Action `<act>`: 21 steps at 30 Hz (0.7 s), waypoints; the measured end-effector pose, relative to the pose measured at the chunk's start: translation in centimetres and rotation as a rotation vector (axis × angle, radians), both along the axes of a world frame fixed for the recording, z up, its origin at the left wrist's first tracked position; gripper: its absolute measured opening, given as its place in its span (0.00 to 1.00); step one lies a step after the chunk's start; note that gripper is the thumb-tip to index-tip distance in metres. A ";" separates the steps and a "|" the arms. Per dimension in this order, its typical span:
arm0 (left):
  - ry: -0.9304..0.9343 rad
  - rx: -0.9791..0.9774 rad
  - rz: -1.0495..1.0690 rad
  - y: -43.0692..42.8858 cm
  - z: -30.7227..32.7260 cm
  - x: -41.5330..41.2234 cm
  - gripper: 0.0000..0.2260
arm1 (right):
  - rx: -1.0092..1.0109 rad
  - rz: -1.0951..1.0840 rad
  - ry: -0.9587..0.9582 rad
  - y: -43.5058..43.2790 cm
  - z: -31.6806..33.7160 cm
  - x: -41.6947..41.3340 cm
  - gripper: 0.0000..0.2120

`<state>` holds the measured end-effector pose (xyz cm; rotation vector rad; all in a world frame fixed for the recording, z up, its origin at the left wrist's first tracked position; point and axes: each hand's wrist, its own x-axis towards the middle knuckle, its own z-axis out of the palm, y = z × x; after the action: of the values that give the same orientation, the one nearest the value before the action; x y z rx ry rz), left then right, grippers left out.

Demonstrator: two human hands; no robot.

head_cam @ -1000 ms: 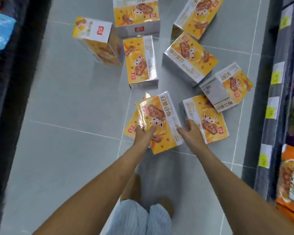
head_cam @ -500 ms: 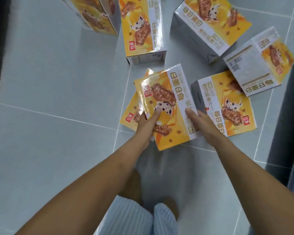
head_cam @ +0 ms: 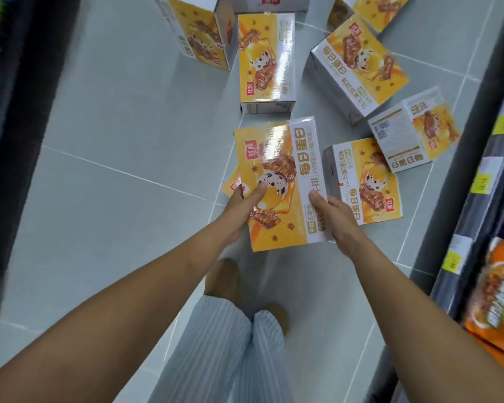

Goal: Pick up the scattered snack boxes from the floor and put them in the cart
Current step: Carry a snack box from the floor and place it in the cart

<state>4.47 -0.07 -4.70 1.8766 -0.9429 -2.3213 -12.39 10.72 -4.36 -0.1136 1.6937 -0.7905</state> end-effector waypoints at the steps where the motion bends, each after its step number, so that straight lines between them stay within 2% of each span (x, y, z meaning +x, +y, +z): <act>1: 0.003 -0.005 -0.007 0.0 1.3 0.6 0.26 | -0.003 0.008 -0.004 -0.1 1.3 0.3 0.10; 3: -0.005 -0.016 -0.020 -0.1 4.6 1.9 0.26 | 0.000 0.046 -0.019 -0.3 4.3 1.0 0.11; 5: -0.016 -0.065 -0.038 -0.2 8.0 3.1 0.25 | 0.005 0.094 -0.026 -0.3 7.3 1.6 0.16; 8: -0.066 -0.106 -0.052 0.0 13.2 5.6 0.36 | 0.061 0.180 -0.072 0.0 12.1 3.3 0.25; 9: -0.083 -0.132 -0.054 0.1 14.8 6.3 0.37 | 0.064 0.203 -0.090 0.0 13.5 3.7 0.26; 14: -0.108 -0.174 0.014 1.7 24.2 10.9 0.33 | 0.021 0.344 -0.174 0.3 22.1 6.7 0.24; 21: -0.097 -0.247 0.125 6.8 35.0 19.4 0.36 | -0.102 0.518 -0.183 0.4 33.6 13.3 0.20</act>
<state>23.86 6.78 30.27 1.9007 -1.0342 -1.9596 0.91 11.12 29.26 -0.5139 1.3642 -0.4781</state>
